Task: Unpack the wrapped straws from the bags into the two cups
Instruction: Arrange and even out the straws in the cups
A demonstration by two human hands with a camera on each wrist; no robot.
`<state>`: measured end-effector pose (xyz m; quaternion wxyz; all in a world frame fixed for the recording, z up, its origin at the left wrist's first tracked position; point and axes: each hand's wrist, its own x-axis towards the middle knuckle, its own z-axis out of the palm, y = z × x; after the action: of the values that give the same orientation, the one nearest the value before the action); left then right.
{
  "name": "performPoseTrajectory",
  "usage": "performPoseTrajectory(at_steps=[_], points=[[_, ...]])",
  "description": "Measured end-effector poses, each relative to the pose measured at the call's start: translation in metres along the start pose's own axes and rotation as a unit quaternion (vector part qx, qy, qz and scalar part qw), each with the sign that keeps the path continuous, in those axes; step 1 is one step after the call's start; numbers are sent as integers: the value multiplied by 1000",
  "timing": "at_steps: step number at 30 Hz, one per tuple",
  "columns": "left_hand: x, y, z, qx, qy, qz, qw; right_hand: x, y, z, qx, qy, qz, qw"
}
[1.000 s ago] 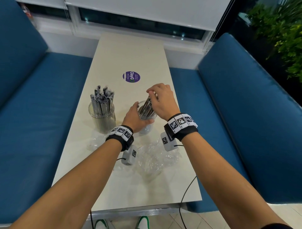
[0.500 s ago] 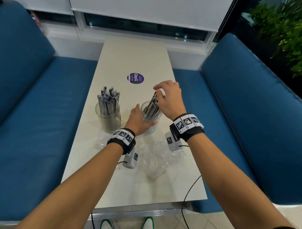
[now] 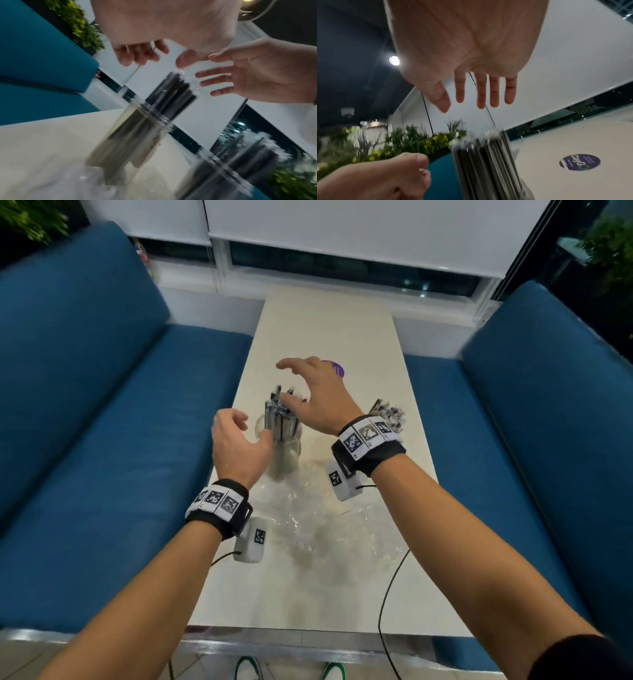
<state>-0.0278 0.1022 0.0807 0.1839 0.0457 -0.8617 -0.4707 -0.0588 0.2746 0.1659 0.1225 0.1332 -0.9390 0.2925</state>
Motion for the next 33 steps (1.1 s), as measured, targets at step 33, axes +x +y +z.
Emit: performPoseTrajectory(at_steps=[33], points=[[50,-39,18,-31,-324,-65,943,41,0,64,-72,-163,83,981]])
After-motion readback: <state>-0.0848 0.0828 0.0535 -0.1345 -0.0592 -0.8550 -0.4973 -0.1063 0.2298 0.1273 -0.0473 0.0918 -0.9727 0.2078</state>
